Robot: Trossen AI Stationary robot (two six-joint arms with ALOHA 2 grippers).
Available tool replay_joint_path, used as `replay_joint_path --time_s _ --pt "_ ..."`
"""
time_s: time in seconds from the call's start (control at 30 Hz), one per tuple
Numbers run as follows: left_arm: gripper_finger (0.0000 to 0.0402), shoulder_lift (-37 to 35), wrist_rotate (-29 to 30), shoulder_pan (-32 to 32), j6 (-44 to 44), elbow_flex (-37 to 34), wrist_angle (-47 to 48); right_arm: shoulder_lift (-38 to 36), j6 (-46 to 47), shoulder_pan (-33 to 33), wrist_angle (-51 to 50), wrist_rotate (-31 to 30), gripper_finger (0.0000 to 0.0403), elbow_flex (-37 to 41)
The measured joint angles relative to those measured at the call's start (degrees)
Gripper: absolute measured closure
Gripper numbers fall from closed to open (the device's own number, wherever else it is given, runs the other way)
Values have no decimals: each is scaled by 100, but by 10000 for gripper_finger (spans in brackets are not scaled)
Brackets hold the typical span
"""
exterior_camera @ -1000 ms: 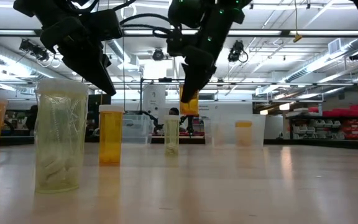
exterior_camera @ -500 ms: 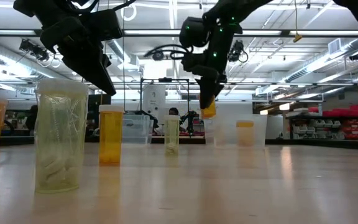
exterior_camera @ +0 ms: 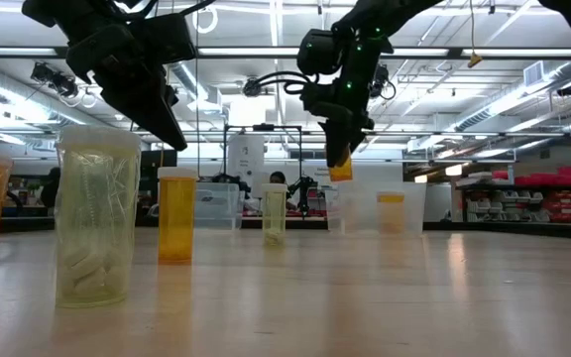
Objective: Pick and place medicine bottles into bin by pill shape (circle, oval)
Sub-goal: Put the large orange pill bottle into the right transparent bin
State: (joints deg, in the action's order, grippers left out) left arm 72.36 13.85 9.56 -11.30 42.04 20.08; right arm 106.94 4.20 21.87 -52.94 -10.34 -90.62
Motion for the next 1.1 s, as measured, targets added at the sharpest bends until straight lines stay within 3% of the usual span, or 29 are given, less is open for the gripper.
replay_joint_path --time_s 0.27,0.7,1.1 --pt "370 0 0 0 1 0 -44 -2 202 90 -10 229 191 25" --pt "378 0 -1 0 0 0 -42 -7 77 425 318 227 191 943" --pt "363 0 -1 0 3 0 -42 -48 421 947 334 207 191 996"
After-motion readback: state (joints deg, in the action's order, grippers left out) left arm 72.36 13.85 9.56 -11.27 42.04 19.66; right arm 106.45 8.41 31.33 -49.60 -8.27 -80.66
